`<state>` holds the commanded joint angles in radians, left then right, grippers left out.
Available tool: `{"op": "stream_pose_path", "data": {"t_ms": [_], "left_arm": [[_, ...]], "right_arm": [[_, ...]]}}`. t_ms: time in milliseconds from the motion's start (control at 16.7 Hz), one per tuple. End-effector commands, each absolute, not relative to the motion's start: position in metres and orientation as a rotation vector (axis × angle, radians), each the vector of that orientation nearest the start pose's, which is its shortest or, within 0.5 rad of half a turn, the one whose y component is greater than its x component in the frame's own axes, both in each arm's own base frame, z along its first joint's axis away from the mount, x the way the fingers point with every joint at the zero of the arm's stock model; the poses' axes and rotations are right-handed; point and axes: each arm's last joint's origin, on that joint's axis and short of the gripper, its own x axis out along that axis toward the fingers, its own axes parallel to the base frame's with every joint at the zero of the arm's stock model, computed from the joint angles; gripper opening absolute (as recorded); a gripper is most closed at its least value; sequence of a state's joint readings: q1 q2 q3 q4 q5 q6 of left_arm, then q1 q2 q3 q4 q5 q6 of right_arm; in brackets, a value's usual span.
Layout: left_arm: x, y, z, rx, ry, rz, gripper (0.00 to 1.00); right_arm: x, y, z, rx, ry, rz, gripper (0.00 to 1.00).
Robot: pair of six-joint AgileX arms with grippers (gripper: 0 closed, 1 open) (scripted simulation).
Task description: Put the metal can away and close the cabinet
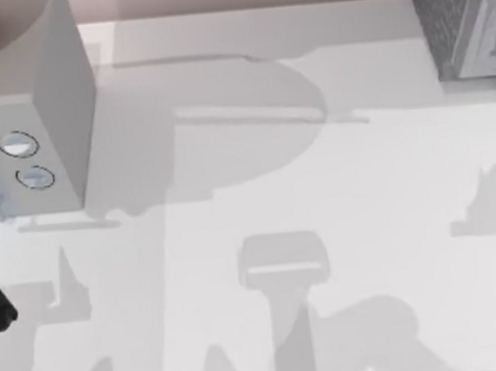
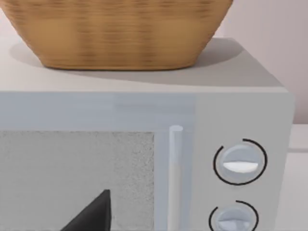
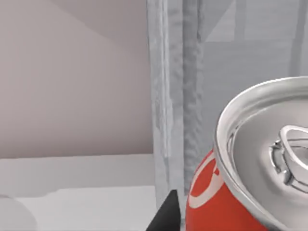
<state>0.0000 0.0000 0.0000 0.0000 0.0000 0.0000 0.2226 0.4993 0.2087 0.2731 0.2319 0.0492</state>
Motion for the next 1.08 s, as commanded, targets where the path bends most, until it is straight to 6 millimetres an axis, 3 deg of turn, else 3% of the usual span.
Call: {"op": "stream_pose_path", "data": {"t_ms": [240,540,900,1080], "left_arm": [[0.106,-0.001,0.16,0.0,0.0,0.0,1.0],[0.106,-0.001,0.16,0.0,0.0,0.0,1.0],[0.106,-0.001,0.16,0.0,0.0,0.0,1.0],[0.106,-0.001,0.16,0.0,0.0,0.0,1.0]], "right_arm": [[0.114,0.006,0.187,0.019,-0.027,-0.004,0.0],[0.106,-0.001,0.161,0.0,-0.001,0.0,0.0],[0.106,-0.001,0.163,0.002,0.0,0.003,0.0],[0.105,0.001,0.188,0.002,-0.002,0.009,0.0]]}}
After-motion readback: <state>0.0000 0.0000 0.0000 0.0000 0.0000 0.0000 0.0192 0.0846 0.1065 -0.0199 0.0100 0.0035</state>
